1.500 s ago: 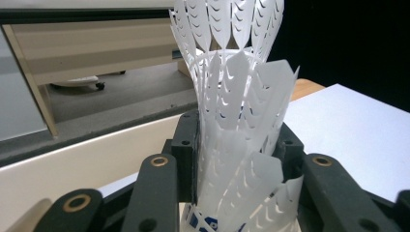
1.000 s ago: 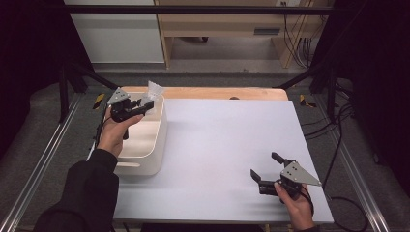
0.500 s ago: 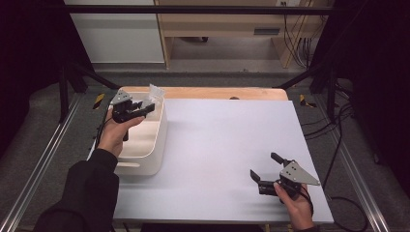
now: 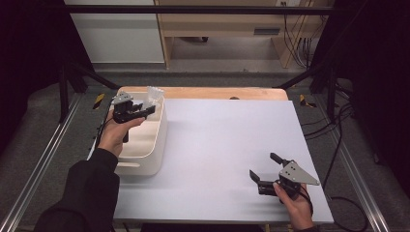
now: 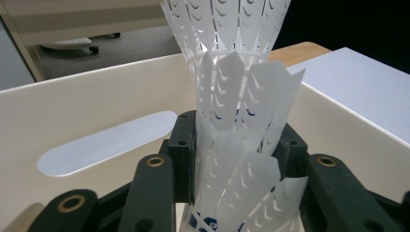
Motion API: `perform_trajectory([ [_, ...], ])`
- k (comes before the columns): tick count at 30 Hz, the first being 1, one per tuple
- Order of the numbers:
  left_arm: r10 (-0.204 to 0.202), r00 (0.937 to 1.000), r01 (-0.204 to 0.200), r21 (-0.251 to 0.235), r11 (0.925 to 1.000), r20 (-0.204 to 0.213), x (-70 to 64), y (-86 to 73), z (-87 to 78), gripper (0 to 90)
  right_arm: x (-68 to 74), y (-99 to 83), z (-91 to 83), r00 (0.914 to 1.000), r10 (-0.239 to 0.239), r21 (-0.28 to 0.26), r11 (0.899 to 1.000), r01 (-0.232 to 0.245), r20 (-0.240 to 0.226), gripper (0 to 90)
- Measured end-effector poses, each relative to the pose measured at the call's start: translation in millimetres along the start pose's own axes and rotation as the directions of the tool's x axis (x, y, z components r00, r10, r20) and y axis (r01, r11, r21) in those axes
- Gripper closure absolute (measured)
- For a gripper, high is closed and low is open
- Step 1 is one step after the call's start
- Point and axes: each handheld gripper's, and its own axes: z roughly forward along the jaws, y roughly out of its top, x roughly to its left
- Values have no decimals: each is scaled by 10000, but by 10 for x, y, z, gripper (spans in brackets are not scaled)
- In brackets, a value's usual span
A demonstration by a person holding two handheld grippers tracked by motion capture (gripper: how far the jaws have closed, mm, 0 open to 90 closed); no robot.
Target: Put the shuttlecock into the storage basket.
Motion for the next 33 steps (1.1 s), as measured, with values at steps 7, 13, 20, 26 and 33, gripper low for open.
perform_trajectory([
  [7, 44, 10000, -44, -27, 10000, 50, 2, -9, 13, 597, -2, -1, 1, 10000, -5, 17, 10000, 5, 17, 38],
  [13, 133, 9999, -134, 161, 9998, 39, 0, -20, 18, 595, -1, -4, 2, 10000, 1, 50, 10000, -1, 3, 38],
  [20, 110, 9999, -112, 167, 9998, 94, 0, -23, 21, 592, -2, -5, 4, 10000, -18, 44, 10000, 18, 2, 38],
  [26, 142, 9999, -144, 227, 9996, 95, -2, -25, 23, 590, -2, -5, 3, 10000, -19, 47, 10000, 19, 1, 38],
  [33, 151, 9998, -154, 277, 9995, 100, -3, -29, 30, 589, -1, -6, 5, 10000, -24, 65, 10000, 24, -16, 38],
])
